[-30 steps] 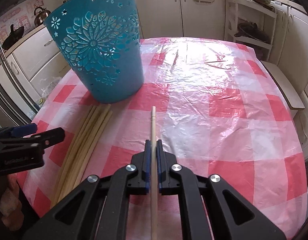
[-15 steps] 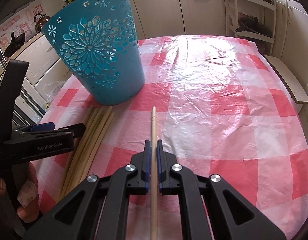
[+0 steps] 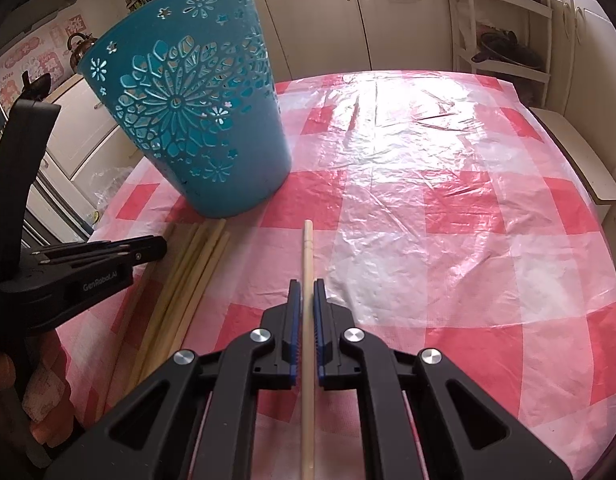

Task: Organize utensils
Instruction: 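Grasp one chopstick with the right gripper while the left gripper grasps another chopstick, then lift the chopstick with the left gripper and drop it into the teal basket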

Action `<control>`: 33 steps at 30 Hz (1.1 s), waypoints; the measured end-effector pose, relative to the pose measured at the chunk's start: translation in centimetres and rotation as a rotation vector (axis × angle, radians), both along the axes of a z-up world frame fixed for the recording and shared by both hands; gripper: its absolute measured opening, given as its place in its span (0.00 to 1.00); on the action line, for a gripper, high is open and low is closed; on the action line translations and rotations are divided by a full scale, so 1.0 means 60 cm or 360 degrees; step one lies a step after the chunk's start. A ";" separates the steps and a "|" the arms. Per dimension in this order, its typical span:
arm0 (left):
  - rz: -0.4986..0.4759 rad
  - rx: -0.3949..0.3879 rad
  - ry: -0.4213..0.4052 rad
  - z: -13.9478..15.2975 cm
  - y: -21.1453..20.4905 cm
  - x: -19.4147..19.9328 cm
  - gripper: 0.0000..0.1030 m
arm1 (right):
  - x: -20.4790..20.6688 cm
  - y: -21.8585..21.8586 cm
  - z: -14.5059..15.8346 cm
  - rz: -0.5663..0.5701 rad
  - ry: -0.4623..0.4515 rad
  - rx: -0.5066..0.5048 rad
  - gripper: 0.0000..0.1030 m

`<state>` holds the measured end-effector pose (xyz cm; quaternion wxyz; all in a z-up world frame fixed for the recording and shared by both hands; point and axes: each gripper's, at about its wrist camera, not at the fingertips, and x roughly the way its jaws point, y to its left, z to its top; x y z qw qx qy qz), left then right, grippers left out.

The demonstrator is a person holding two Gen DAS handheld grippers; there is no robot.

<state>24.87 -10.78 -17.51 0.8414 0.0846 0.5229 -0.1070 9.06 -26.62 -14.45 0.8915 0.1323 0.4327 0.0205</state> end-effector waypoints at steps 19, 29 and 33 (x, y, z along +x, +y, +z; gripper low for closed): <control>0.0122 -0.0678 -0.0782 0.369 0.094 -0.025 0.05 | -0.005 0.000 0.000 0.0012 -0.0011 -0.0006 0.12; 0.0342 -0.0675 -0.1149 0.406 0.010 0.084 0.05 | -0.003 -0.004 -0.003 0.0006 -0.0022 0.0048 0.15; 0.0372 -0.0671 -0.1120 0.365 -0.009 0.113 0.05 | -0.003 -0.009 -0.004 0.0007 -0.0026 0.0076 0.16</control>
